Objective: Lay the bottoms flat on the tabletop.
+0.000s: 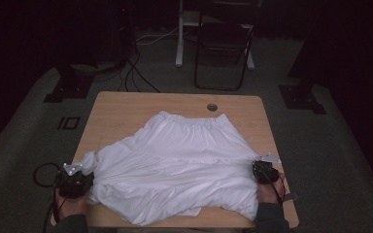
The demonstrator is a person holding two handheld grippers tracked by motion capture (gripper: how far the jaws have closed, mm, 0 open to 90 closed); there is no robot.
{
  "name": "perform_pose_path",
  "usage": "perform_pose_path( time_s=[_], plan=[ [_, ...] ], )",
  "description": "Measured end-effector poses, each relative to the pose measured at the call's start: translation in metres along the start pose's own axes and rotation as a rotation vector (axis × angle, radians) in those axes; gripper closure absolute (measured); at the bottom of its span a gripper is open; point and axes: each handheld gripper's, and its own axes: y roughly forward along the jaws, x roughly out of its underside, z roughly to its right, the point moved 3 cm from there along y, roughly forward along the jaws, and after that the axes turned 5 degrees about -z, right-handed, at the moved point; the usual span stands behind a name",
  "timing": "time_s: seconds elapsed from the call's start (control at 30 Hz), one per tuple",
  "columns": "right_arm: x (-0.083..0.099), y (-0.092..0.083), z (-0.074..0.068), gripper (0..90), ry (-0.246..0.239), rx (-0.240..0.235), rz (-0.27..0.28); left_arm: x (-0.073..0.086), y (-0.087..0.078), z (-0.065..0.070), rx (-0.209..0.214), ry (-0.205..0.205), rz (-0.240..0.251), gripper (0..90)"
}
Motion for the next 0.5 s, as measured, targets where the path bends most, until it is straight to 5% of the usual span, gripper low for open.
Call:
perform_pose_path(
  time_s=[0.2,0.3,0.5],
  plan=[
    [0.000,0.000,0.003,87.9,0.017,-0.013,-0.003,0.004,-0.017,-0.023,-0.034,-0.063,0.035,67.4],
    [-0.001,0.000,0.003,87.4,0.016,-0.010,-0.012,0.003,-0.023,-0.024,-0.023,-0.051,0.065,65.4],
    [-0.002,-0.003,0.000,81.3,0.008,-0.024,-0.019,-0.016,-0.044,-0.005,0.027,0.024,0.155,63.2]
  ],
)
